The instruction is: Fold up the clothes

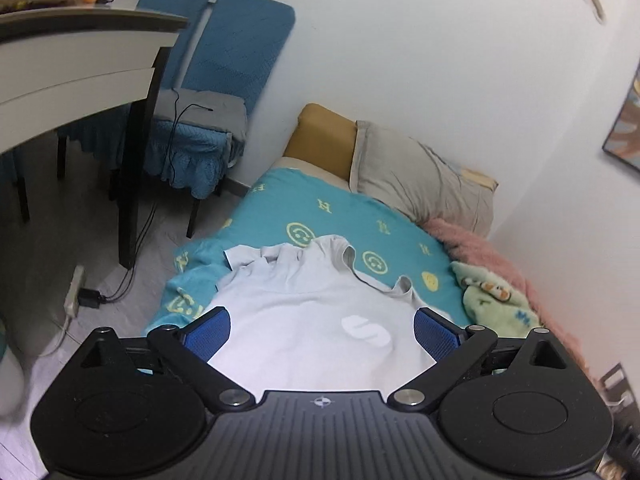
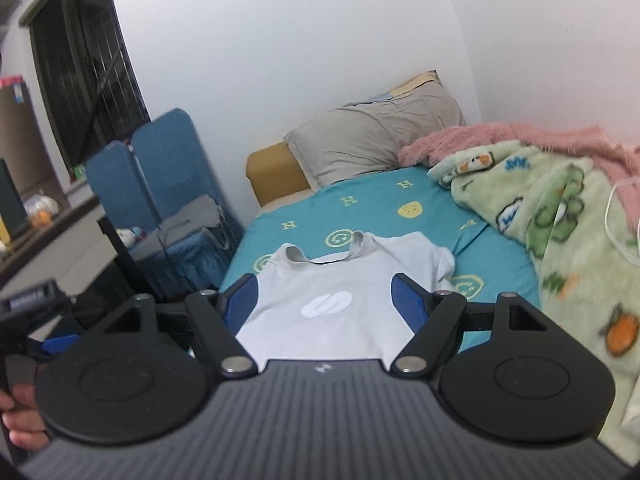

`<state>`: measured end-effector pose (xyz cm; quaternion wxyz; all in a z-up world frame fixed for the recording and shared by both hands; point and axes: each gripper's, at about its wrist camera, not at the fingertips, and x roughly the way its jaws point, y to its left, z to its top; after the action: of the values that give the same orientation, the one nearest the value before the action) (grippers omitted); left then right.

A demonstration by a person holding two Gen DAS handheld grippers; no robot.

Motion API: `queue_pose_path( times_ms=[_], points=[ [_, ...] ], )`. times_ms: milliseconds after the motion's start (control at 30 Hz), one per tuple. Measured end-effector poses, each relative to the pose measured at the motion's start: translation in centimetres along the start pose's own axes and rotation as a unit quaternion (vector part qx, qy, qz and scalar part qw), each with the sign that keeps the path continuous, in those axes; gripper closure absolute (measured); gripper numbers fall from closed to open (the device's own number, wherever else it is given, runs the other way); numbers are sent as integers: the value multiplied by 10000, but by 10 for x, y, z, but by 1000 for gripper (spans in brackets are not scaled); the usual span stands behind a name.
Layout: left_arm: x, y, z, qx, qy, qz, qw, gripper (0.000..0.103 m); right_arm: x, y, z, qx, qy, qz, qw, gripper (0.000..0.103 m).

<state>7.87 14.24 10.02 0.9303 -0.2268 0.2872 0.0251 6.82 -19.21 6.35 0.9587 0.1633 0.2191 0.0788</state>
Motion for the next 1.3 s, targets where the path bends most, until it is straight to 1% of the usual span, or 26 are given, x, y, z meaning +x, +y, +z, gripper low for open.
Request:
queue_pose_path(
  times_ms=[100, 200, 267, 333, 400, 467, 567, 667, 800, 900, 967, 1000, 1067, 1133, 1167, 1200, 1233, 1300],
  points=[
    [11, 7, 2, -162, 69, 136, 9998, 7, 0, -12, -17, 250, 90, 21, 9996, 28],
    [38, 29, 6, -542, 85, 339, 9979, 11, 7, -30, -39, 585, 164, 34, 9981, 28],
    [59, 46, 9, -821, 103, 483, 9954, 16, 18, -40, -53, 784, 280, -12, 9965, 28],
    [82, 64, 12, -948, 101, 612, 9936, 18, 31, -47, -60, 849, 415, -14, 9955, 27],
    [107, 80, 14, -912, 89, 708, 9933, 20, 44, -52, -65, 889, 487, -6, 9948, 27],
    [138, 94, 17, -964, 159, 741, 9925, 27, 56, -56, -69, 915, 525, 48, 9944, 27],
    [184, 115, 21, -1070, 259, 754, 9911, 33, 76, -59, -74, 951, 579, 160, 9937, 27],
    [230, 130, 25, -1176, 298, 640, 9905, 33, 98, -58, -78, 765, 604, 106, 9952, 27],
    [289, 147, 30, -1254, 273, 608, 9899, 35, 126, -59, -83, 540, 610, 17, 9967, 27],
    [330, 159, 32, -1310, 334, 650, 9887, 43, 145, -60, -89, 442, 674, -6, 9967, 27],
    [351, 165, 33, -1284, 333, 623, 9892, 52, 155, -61, -93, 387, 740, 33, 9965, 28],
    [359, 167, 34, -1247, 320, 546, 9902, 56, 157, -60, -95, 370, 766, 40, 9964, 28],
    [368, 160, 37, -715, 359, 414, 9959, 78, 162, -60, -98, 337, 817, 53, 9961, 28],
    [377, 153, 41, -170, 399, 282, 9987, 90, 166, -59, -101, 304, 868, 65, 9957, 28],
    [378, 150, 46, 44, 397, 253, 9989, 98, 168, -59, -103, 305, 892, 71, 9955, 28],
    [378, 147, 52, 254, 393, 227, 9986, 102, 169, -60, -104, 345, 909, 73, 9952, 28],
    [379, 143, 57, 465, 390, 200, 9980, 102, 168, -61, -104, 390, 914, 72, 9950, 28],
    [377, 135, 78, 705, 289, 214, 9969, 102, 170, -63, -105, 484, 913, 33, 9946, 28]
  ],
)
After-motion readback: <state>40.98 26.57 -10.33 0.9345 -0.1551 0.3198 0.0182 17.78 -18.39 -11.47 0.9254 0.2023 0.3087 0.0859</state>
